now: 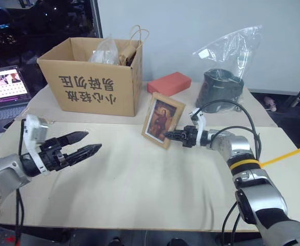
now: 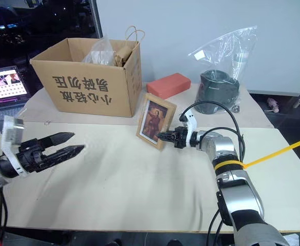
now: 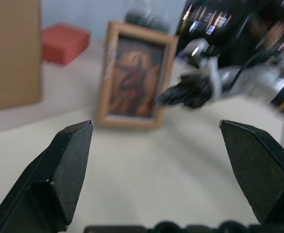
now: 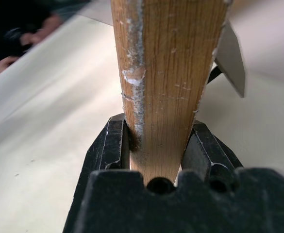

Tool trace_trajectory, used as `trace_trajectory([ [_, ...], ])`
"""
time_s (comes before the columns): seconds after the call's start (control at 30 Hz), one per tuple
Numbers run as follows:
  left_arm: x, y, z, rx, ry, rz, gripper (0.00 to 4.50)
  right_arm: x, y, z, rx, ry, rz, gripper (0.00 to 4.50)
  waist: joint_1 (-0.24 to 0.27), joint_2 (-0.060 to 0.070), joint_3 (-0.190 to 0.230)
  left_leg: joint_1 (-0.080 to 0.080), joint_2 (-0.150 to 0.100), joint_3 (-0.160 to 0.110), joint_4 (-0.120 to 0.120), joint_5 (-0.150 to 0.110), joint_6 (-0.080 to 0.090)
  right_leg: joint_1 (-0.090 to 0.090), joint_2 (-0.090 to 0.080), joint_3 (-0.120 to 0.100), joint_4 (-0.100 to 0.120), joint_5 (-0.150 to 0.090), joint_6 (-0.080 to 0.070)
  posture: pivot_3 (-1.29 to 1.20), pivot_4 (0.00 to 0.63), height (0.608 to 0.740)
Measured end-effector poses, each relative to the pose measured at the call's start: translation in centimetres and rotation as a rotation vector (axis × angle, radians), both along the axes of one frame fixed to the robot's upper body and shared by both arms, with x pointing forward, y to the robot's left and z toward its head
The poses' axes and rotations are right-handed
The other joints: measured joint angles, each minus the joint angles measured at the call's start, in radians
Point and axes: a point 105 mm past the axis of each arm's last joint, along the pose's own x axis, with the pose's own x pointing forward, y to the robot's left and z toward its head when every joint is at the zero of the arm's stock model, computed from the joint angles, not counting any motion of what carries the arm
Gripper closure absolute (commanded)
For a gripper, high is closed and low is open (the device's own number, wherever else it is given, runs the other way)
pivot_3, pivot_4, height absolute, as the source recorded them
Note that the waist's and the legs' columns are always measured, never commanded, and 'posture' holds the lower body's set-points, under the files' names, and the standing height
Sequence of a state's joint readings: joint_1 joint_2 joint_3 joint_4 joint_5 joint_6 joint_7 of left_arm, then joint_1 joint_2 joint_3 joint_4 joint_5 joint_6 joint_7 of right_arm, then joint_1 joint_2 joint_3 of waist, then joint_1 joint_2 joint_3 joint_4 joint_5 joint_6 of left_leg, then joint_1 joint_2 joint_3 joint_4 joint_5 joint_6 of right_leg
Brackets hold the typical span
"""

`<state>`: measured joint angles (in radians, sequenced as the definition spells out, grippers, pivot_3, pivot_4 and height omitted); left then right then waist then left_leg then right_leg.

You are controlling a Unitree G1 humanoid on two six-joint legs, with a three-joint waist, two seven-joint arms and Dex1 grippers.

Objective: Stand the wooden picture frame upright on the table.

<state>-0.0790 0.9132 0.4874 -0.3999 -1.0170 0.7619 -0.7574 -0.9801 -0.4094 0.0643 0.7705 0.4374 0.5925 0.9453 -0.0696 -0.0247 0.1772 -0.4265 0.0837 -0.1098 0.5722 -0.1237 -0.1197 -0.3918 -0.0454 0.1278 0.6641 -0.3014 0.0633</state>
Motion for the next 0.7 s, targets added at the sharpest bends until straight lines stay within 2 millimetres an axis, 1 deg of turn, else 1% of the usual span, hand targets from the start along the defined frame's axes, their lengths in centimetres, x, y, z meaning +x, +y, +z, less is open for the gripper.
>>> trace_trajectory([
  [0.1,0.1,0.1,-0.2,0.019,-0.008,-0.003,0.00,0.1,0.3,-0.1,0.001,0.016,0.005,3.30,-0.008,0.000,0.000,0.001,0.000,0.000,0.000,0.000,0.000,0.000,0.000,0.000,0.000,-0.001,0.001,0.00,0.150,0.740],
  [0.17,0.0,0.1,-0.4,0.030,-0.003,-0.024,0.00,-0.1,0.4,-0.3,0.027,0.064,0.014,3.30,-0.009,0.000,0.000,0.001,0.000,0.000,0.000,0.000,0.000,0.001,0.000,0.000,0.001,-0.001,0.002,0.00,0.150,0.740],
  [0.3,-0.4,0.0,-1.8,0.064,0.048,-0.056,0.00,-1.1,1.1,-1.0,0.062,0.142,0.078,3.30,-0.006,0.000,0.000,0.001,0.000,0.000,0.000,0.000,0.000,0.001,0.000,0.000,0.000,-0.002,0.004,0.00,0.150,0.740],
  [0.47,-0.5,0.0,-2.4,0.088,0.058,-0.075,0.00,-2.0,1.5,-1.3,0.015,0.128,0.125,3.30,-0.003,0.000,0.000,0.002,0.000,0.000,0.000,0.000,0.000,0.001,0.000,0.000,0.000,-0.003,0.005,0.00,0.150,0.740],
  [0.57,-0.4,-0.2,-2.7,0.102,0.066,-0.085,0.00,-2.5,1.8,-1.7,-0.015,0.108,0.144,3.30,-0.009,0.000,0.000,0.002,0.001,0.000,0.000,0.000,0.000,0.001,0.001,0.000,0.001,-0.003,0.005,0.00,0.150,0.740],
  [0.7,-0.1,-0.1,-3.1,0.108,0.074,-0.074,0.00,-3.2,2.5,-1.9,-0.091,0.011,0.174,3.30,-0.015,0.000,0.000,0.003,0.001,0.000,0.000,0.000,0.000,0.002,0.001,0.000,0.001,-0.003,0.005,0.00,0.150,0.740],
])
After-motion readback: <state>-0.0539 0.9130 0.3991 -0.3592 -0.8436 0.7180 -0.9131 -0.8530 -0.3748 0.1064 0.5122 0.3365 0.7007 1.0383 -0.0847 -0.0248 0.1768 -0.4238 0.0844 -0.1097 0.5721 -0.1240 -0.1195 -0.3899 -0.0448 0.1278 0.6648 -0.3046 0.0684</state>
